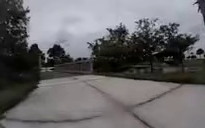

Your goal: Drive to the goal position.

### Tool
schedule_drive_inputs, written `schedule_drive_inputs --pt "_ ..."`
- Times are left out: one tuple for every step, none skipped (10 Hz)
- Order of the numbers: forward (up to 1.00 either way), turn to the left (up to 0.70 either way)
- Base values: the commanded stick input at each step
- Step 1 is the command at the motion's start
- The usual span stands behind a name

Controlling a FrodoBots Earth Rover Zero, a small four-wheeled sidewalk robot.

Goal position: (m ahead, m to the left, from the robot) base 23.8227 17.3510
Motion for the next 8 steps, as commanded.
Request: schedule_drive_inputs --pt "0.85 0.33" --pt "0.85 0.34" --pt "0.85 0.34" --pt "0.85 0.34" --pt "0.85 0.34" --pt "0.85 0.34" --pt "0.85 0.34" --pt "0.85 0.34"
